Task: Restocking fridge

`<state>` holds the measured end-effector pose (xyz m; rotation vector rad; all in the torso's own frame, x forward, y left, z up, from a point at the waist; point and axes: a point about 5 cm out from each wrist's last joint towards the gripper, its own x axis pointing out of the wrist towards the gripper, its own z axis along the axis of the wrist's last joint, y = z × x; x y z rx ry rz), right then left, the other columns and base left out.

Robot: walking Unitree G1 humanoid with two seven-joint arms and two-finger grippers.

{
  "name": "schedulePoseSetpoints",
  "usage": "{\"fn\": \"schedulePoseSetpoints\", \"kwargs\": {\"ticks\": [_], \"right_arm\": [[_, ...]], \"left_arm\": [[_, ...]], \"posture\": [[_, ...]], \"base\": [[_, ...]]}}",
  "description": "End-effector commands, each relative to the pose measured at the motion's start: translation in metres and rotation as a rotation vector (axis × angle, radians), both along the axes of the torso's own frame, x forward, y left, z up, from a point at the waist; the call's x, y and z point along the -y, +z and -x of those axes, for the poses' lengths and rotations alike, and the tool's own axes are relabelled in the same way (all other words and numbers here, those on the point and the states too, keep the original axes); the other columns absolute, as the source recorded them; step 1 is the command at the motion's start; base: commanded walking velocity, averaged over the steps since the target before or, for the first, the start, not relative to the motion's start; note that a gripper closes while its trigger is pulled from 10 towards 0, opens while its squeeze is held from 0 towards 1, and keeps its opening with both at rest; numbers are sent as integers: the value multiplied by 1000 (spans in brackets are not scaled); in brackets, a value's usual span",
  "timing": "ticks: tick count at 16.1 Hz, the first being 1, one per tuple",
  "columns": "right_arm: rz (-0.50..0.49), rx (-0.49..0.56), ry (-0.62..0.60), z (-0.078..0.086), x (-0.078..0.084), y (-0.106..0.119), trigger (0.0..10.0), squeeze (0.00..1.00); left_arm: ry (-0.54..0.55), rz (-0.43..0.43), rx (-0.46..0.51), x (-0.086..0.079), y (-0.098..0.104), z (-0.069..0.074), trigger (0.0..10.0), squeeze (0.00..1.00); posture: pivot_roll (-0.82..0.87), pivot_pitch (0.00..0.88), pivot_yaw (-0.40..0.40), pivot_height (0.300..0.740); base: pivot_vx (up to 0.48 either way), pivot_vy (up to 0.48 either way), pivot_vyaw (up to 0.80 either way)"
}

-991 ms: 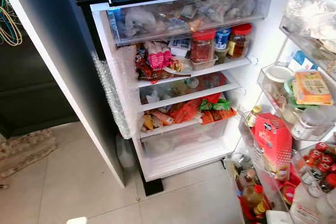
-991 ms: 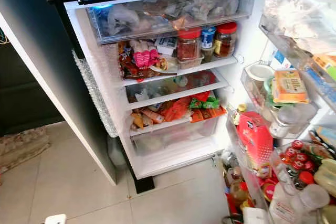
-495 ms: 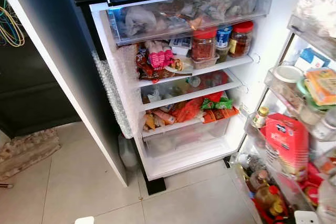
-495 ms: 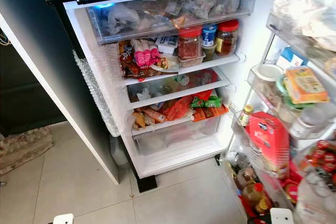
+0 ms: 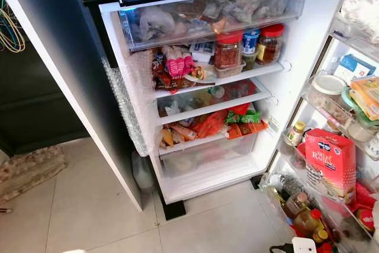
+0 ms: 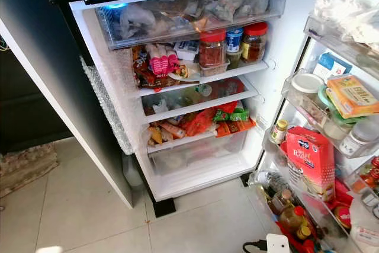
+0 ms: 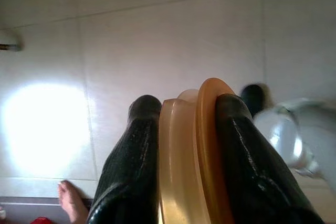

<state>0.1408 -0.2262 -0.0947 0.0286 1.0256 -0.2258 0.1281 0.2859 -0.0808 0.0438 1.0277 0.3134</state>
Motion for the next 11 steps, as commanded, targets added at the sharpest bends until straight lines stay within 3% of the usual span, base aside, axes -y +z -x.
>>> {"fn": "schedulePoseSetpoints", "kwargs": {"ticks": [1, 6, 9, 11], "right_arm": [[-34, -11, -1, 1, -5, -2, 10000, 0], [-51, -6, 6, -2, -8, -1, 10000, 0], [-60, -6, 5, 0, -10, -2, 10000, 0], [-64, -10, 4, 0, -10, -2, 10000, 0]], "left_arm": [[-3, 21, -19, 3, -3, 4, 10000, 0], [-32, 36, -10, 27, -7, -9, 10000, 0], [-58, 67, -8, 67, -15, -15, 10000, 0], [-64, 75, -7, 78, -16, -17, 10000, 0]], "posture": [[32, 0, 41, 740], [36, 0, 39, 740], [34, 0, 39, 740], [33, 0, 40, 740]], "base": [[0, -311, 0], [0, -311, 0], [0, -311, 0], [0, -311, 0]]}}
